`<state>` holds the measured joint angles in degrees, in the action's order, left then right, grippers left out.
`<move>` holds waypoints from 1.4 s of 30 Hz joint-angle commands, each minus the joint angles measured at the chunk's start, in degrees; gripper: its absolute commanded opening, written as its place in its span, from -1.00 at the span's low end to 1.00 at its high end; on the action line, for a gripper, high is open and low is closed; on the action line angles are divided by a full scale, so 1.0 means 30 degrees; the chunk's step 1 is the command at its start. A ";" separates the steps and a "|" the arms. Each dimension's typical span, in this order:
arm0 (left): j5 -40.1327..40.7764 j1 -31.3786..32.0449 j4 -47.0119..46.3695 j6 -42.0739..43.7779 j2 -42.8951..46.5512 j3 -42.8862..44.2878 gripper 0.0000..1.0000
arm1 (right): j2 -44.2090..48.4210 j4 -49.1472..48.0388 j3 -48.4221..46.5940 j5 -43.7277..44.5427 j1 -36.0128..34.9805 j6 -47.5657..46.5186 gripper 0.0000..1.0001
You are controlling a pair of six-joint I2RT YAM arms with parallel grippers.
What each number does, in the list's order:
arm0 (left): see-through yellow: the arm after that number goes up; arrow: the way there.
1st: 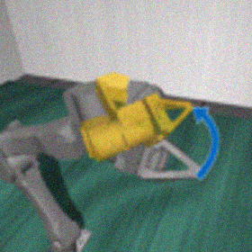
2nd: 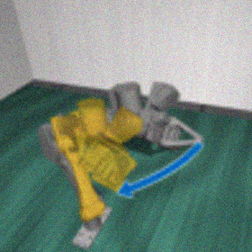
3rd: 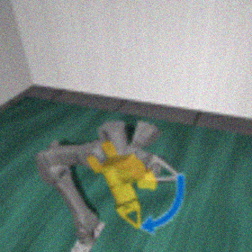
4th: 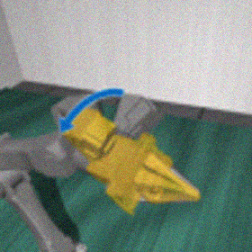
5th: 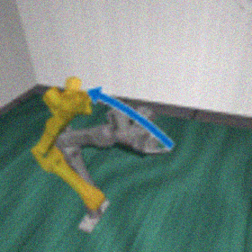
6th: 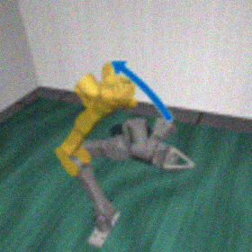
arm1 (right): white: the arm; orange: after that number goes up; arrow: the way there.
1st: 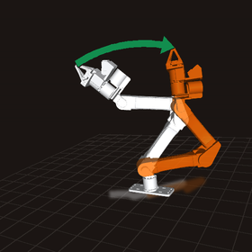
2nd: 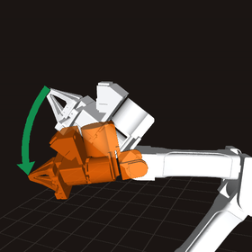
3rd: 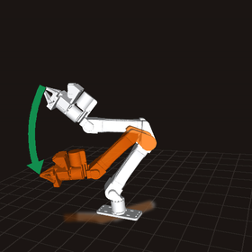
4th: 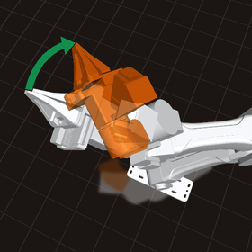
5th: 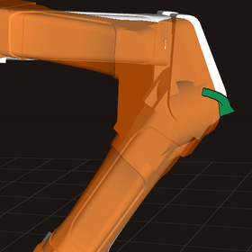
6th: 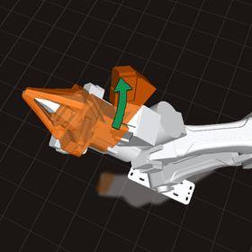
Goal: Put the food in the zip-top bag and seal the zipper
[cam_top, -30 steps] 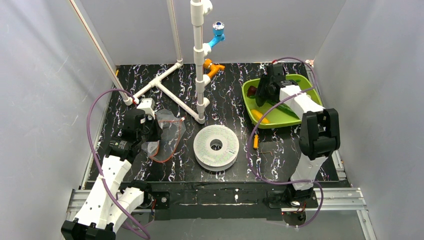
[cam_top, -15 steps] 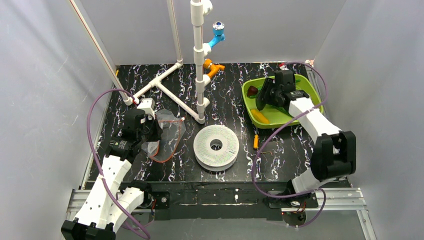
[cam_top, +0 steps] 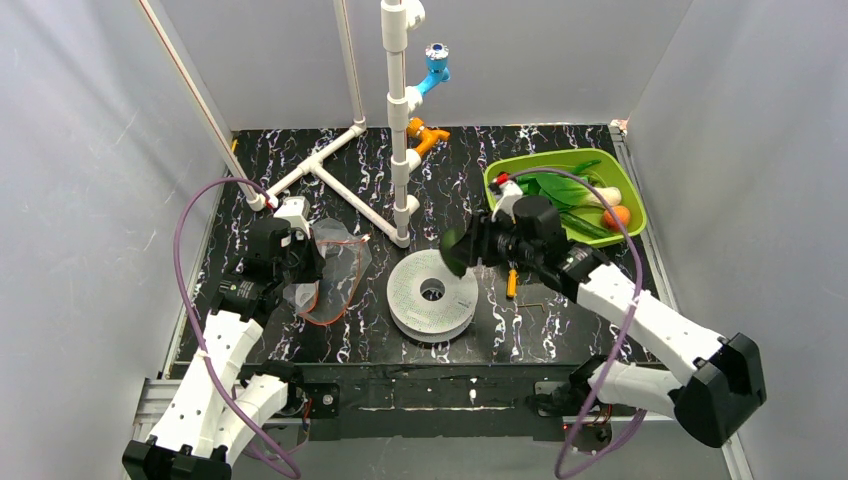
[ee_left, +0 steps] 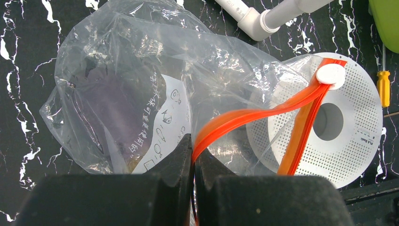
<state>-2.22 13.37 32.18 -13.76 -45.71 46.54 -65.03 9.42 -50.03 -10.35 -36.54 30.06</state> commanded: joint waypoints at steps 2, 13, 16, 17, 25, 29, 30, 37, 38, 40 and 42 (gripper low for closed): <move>-0.0159 0.0095 0.0072 -0.0016 -0.0048 0.0209 -1.00 | 0.0859 -0.2674 -0.0441 -0.0760 -0.3086 0.0439 -0.97; -0.0062 0.0100 0.0112 -0.0043 0.0079 0.0128 -1.00 | -0.4780 -0.3772 -0.5920 -0.1814 -0.7562 0.0858 -0.97; -0.0023 0.0096 0.0110 -0.0041 0.0204 0.0124 -1.00 | -0.6076 -0.3613 -0.7217 -0.1936 -0.8207 0.0834 -0.97; -0.0022 0.0109 0.0103 -0.0042 0.0256 0.0105 -1.00 | -0.6524 -0.3436 -0.7566 -0.1893 -0.8381 0.0821 -0.97; -0.0007 0.0121 0.0063 -0.0042 0.0513 0.0115 -1.00 | -0.9344 -0.0987 -1.0478 0.0191 -0.8623 0.1959 -0.86; 0.0014 0.0131 0.0061 -0.0029 0.0562 0.0128 -1.00 | -1.0364 -0.0595 -1.1453 0.1132 -0.8629 0.2723 -0.76; 0.0040 0.0131 0.0076 -0.0021 0.0576 0.0124 -1.00 | -1.0569 -0.0504 -1.1697 0.1309 -0.8627 0.2738 -0.74; 0.0030 0.0126 0.0046 -0.0014 0.0603 0.0118 -1.00 | -1.2200 0.0557 -1.3187 0.2633 -0.8627 0.3111 -0.51; 0.0025 0.0120 0.0040 -0.0014 0.0615 0.0107 -1.00 | -1.2262 0.0602 -1.3153 0.2907 -0.8627 0.3146 -0.42; 0.0012 0.0121 0.0048 -0.0003 0.0597 0.0121 -1.00 | -1.2380 0.0766 -1.3217 0.3254 -0.8630 0.2953 -0.17; 0.0020 0.0127 0.0053 -0.0007 0.0604 0.0127 -1.00 | -1.2414 0.1017 -1.3347 0.3793 -0.8627 0.2683 0.08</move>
<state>-2.33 13.52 32.18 -13.76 -44.77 46.54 -102.18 11.12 -86.85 -3.89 -62.33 38.72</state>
